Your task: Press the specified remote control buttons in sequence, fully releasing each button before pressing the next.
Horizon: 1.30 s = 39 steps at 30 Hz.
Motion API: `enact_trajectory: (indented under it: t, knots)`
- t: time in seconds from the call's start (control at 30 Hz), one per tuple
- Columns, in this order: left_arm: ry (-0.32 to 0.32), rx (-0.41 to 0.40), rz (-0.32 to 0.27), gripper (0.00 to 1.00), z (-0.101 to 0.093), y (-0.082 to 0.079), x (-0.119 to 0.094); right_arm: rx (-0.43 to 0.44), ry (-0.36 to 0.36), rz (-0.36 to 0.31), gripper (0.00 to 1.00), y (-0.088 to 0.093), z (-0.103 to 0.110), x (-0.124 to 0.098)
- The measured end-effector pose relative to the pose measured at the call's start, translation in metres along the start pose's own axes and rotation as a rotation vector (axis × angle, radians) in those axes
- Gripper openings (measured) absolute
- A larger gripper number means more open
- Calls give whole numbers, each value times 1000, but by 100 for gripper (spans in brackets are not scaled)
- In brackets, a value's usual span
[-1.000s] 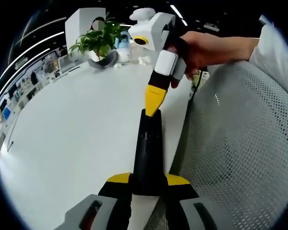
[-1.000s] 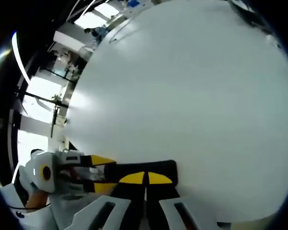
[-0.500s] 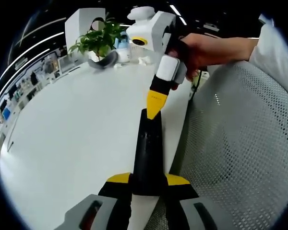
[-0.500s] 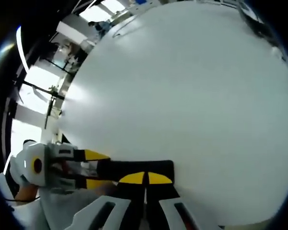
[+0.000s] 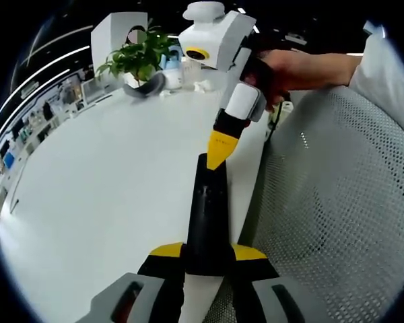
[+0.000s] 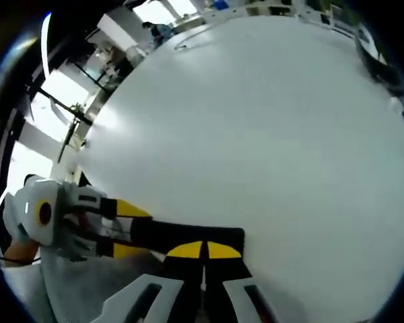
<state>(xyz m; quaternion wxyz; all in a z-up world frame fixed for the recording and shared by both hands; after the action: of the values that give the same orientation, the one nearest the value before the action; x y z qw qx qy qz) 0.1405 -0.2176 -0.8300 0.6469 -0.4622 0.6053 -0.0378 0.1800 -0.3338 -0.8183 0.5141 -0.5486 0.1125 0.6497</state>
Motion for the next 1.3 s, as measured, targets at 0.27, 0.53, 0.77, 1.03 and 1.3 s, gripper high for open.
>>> enact_trajectory:
  t: [0.27,0.53,0.77,1.03,1.3]
  knots:
    - [2,9,-3,24,0,0,0,88,-38,13,0,-2,-1,-1]
    - [9,17,-10,24,-1,-1,1,-24,7,-32,0,-12,5,2]
    - [8,16,-9,24,-1,-1,1,-42,-12,-51,0,-15,9,5]
    - [8,15,-9,24,-1,-1,2,-40,-13,-40,0,-13,9,7]
    - [7,13,-10,24,-2,-1,2,-50,-5,-31,0,-11,9,9]
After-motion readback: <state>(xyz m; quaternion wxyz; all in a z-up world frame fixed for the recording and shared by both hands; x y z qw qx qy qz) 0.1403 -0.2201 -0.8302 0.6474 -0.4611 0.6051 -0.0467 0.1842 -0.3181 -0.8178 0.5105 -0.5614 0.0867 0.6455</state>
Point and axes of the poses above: the point that each gripper's makers call its tool centre point, and the gripper's own axes: x roughly forward along the fingers, z roughly to its left, y roughly out of its underside, the point moved 4 cm from there along -x, roughly backward along the fingers, and after that the axes turned 13 degrees about -x, right-handed, at the moved point
